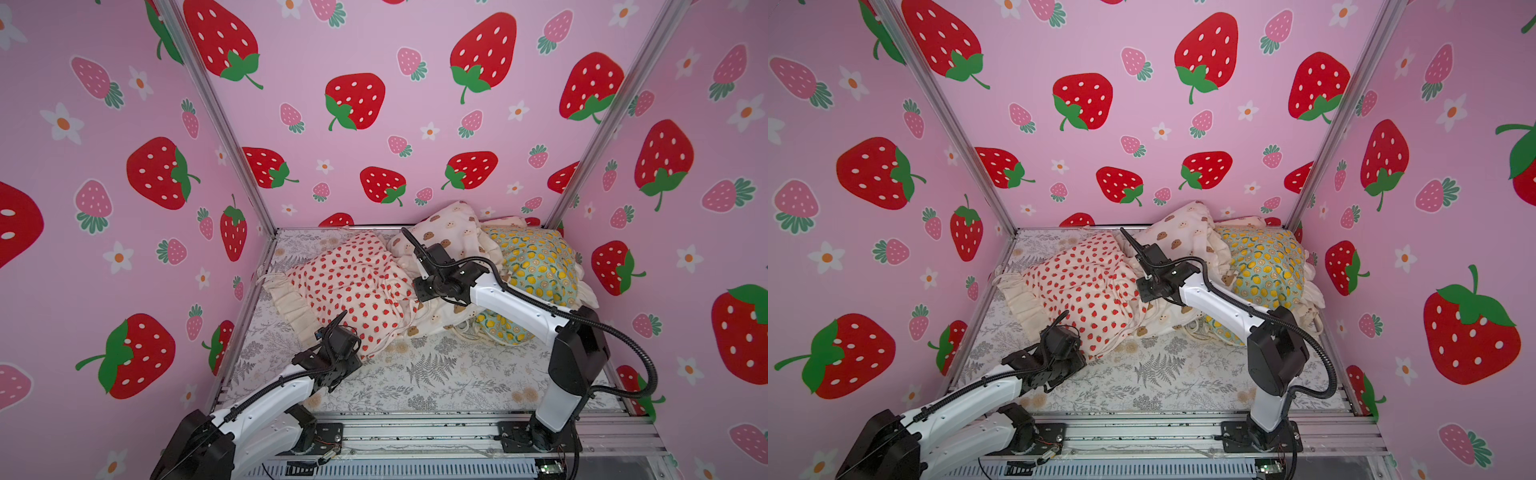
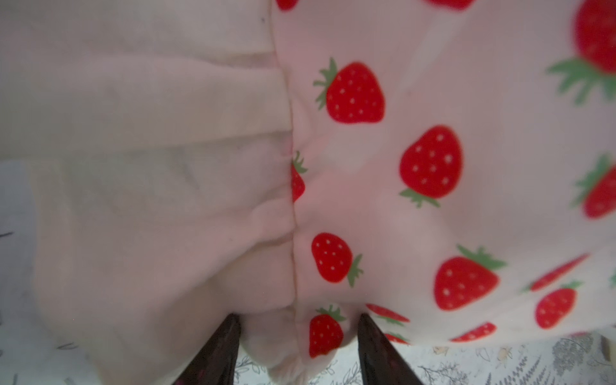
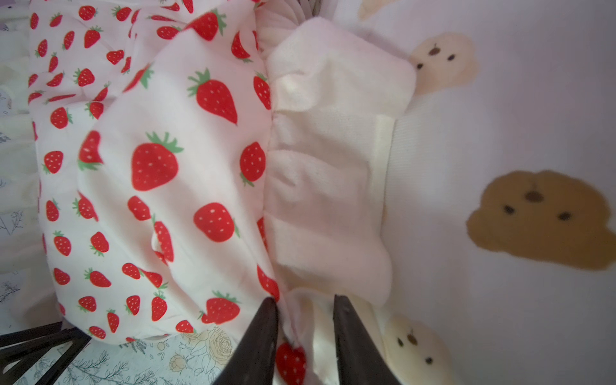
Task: Zip up pillowcases
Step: Pick up the pillowcase from the center of the board.
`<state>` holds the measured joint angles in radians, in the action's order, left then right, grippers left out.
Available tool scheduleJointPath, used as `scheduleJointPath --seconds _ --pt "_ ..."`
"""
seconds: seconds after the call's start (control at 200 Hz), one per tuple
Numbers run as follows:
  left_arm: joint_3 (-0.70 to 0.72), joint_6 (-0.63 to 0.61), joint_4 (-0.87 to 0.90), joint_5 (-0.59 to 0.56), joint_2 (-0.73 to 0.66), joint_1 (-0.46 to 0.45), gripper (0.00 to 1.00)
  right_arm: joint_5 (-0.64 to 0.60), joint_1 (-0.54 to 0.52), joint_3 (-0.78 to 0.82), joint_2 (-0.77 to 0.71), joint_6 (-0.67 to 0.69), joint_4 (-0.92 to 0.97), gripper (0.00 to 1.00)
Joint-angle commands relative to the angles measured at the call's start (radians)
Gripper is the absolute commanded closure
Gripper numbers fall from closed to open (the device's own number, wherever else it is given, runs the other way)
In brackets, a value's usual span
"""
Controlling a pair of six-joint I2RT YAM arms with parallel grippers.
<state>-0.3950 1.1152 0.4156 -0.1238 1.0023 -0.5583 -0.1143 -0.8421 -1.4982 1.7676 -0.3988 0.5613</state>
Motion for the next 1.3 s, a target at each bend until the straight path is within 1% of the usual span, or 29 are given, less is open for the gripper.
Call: scheduleJointPath --seconds 0.0,0.11,0.155,0.225,0.27,0.37,0.455,0.585,0.595,0.61,0.735,0.83,0.965,1.106,1.176,1.296 --pt "0.021 0.034 -0.040 -0.052 0.010 -0.005 0.45 0.002 0.003 0.019 -0.026 -0.012 -0.001 0.68" --pt "0.037 0.041 -0.086 -0.054 0.028 -0.005 0.58 0.000 0.008 0.032 -0.035 -0.015 -0.004 0.68" --pt "0.030 0.040 -0.087 -0.056 0.037 -0.005 0.61 0.001 0.008 0.036 -0.041 -0.018 -0.004 0.68" --pt "0.015 0.030 -0.078 -0.064 0.040 -0.005 0.69 0.001 0.007 0.043 -0.054 -0.018 -0.006 0.68" --pt "0.004 0.022 -0.068 -0.072 0.030 -0.005 0.75 0.001 0.008 0.050 -0.064 -0.017 -0.006 0.68" --pt "-0.019 -0.012 -0.075 -0.088 -0.002 -0.003 0.84 -0.002 0.008 0.072 -0.095 -0.018 -0.017 0.69" --pt "-0.052 -0.037 -0.045 -0.096 -0.022 0.001 0.92 0.005 0.008 0.098 -0.128 -0.020 -0.033 0.67" --pt "-0.094 -0.075 -0.034 -0.084 -0.078 0.003 0.93 0.027 0.002 0.120 -0.180 -0.017 -0.031 0.62" --pt "-0.097 -0.078 -0.035 -0.083 -0.083 0.003 0.97 0.027 0.000 0.122 -0.184 -0.016 -0.030 0.61" --pt "-0.102 -0.082 -0.033 -0.083 -0.090 0.004 0.98 0.027 -0.001 0.125 -0.191 -0.016 -0.030 0.61" --pt "-0.162 -0.117 0.007 -0.081 -0.135 0.017 1.00 0.029 -0.028 0.136 -0.248 -0.008 -0.030 0.57" --pt "-0.211 -0.147 0.020 -0.062 -0.152 0.024 1.00 0.031 -0.075 0.131 -0.278 -0.001 -0.022 0.54" --pt "-0.277 -0.175 0.049 -0.039 -0.163 0.026 1.00 0.066 -0.152 0.159 -0.311 -0.027 -0.052 0.54" --pt "-0.273 -0.167 0.034 -0.008 -0.178 0.026 1.00 0.116 -0.218 0.165 -0.282 -0.087 -0.082 0.54" --pt "-0.269 -0.157 0.022 0.010 -0.184 0.026 1.00 0.118 -0.250 0.164 -0.253 -0.111 -0.098 0.54" --pt "-0.259 -0.139 0.006 0.030 -0.203 0.026 1.00 0.146 -0.277 0.161 -0.200 -0.132 -0.144 0.55"
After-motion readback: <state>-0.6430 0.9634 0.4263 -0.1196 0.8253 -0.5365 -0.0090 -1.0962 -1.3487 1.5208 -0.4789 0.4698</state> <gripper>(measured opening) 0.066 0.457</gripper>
